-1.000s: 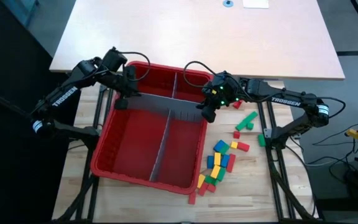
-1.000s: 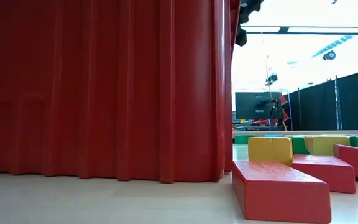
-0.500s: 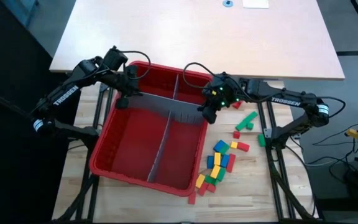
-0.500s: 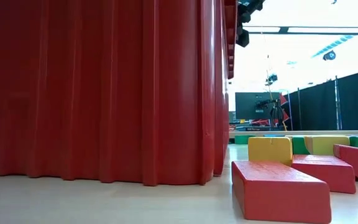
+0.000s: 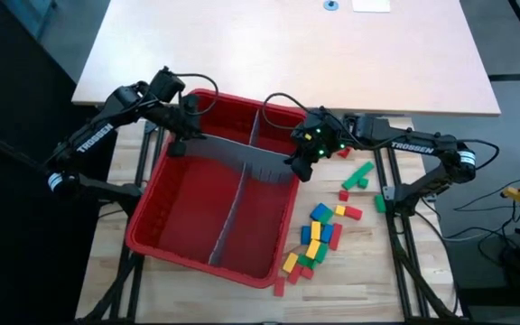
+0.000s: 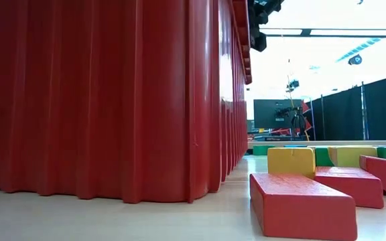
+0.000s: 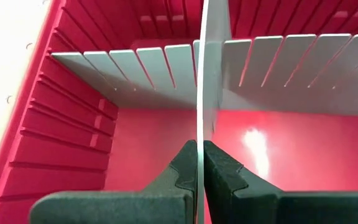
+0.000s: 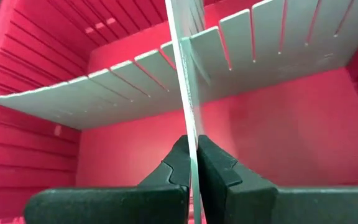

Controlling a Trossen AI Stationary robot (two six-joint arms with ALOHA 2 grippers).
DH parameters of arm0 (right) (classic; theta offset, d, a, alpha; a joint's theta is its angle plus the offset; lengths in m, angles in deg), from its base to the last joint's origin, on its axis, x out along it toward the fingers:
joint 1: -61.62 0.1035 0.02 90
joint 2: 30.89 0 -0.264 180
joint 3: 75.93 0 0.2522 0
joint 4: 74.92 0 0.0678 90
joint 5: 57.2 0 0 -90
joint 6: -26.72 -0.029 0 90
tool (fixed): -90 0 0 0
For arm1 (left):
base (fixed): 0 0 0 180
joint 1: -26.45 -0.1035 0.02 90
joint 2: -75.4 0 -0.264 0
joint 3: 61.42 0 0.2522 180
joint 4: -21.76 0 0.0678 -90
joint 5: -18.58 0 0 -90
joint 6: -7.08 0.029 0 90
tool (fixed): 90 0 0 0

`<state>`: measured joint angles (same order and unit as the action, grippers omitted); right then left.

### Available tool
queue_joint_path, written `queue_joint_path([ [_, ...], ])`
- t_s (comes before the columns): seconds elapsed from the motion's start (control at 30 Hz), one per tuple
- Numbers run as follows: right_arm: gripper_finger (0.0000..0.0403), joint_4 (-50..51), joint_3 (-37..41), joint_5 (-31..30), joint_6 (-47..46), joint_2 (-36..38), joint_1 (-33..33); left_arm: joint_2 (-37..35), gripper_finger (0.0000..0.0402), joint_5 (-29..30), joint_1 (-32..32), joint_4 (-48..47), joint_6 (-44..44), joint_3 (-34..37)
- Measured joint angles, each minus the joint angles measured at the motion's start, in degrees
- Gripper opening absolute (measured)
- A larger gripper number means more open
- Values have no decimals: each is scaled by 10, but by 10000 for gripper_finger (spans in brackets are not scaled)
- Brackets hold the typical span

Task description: Sort blocks

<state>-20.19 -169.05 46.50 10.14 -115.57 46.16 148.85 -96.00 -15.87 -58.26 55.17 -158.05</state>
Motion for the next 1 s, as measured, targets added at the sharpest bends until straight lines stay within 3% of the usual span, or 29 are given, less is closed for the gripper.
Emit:
queue_joint_path([
  [0.17, 0, -18, 2, 3, -5, 1, -2, -6, 5, 3, -4, -3, -9, 1],
  [0.33, 13, -49, 3, -4, -27, 15, -8, -22, 29, 43, -4, -5, -14, 2],
  [0.6, 90, -58, -6, -67, -28, 34, -8, -57, 90, 73, -4, 12, -26, 2],
  [1.0, 180, -66, -7, -94, -18, 45, -9, -94, 160, 87, -4, 54, -79, 2],
])
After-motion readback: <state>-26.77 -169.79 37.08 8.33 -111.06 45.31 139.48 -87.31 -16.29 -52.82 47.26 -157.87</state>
